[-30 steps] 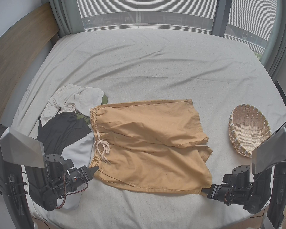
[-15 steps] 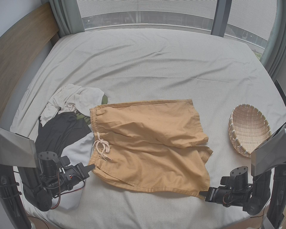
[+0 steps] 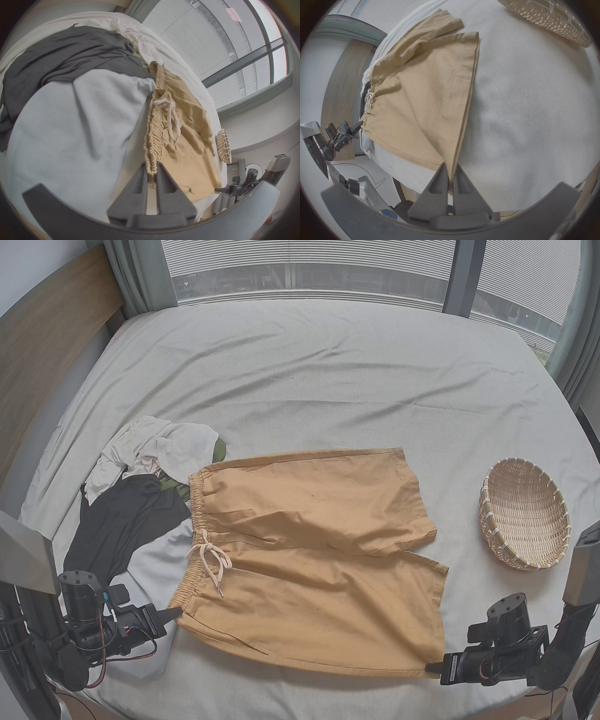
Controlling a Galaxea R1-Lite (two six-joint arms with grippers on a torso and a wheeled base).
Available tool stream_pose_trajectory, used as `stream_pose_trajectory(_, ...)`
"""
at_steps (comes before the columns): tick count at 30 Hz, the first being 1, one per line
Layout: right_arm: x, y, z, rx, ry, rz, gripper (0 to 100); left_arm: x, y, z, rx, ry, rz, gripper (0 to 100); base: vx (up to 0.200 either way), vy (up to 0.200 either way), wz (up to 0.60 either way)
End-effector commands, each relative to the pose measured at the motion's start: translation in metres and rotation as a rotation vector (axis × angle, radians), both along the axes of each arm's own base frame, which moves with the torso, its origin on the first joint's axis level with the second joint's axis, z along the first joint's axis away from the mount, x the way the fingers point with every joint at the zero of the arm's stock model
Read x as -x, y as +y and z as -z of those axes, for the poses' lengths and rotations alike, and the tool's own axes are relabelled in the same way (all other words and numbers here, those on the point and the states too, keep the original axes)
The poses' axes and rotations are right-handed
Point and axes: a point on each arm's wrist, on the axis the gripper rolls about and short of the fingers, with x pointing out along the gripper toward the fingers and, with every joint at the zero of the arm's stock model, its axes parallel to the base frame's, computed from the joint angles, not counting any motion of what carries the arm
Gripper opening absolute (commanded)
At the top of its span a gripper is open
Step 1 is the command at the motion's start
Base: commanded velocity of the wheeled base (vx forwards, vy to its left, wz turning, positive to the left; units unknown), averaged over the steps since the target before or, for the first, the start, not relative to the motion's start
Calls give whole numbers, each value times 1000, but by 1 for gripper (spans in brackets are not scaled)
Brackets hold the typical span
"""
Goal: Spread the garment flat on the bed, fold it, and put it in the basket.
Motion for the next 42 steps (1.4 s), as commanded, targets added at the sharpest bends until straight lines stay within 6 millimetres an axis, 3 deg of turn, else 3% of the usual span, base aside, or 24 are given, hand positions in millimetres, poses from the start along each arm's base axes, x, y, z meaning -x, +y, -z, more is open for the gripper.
stream_pose_trajectory(1,5,-8,-11,-2,-37,12,0,4,3,17,-19,83,1,0,0,0,0)
stream_pose_trajectory(24,20,-13,-21,25,0,-16,0,16,2,19,-81,162,91,0,0,0,0)
stream_pose_trajectory(29,22,-15,-39,-31,-108,-10,0,17,1,0,-36,79,119,0,0,0,0)
stream_pose_trajectory(30,22,-16,-51,-70,-187,0,0,18,1,-13,0,29,117,0,0,0,0)
stream_pose_trajectory(35,12,-19,-74,-151,-340,54,0,17,-2,-43,78,-141,89,0,0,0,0)
stream_pose_trajectory(42,-7,-12,-94,-261,-448,86,0,2,-2,-61,113,-266,64,0,0,0,0)
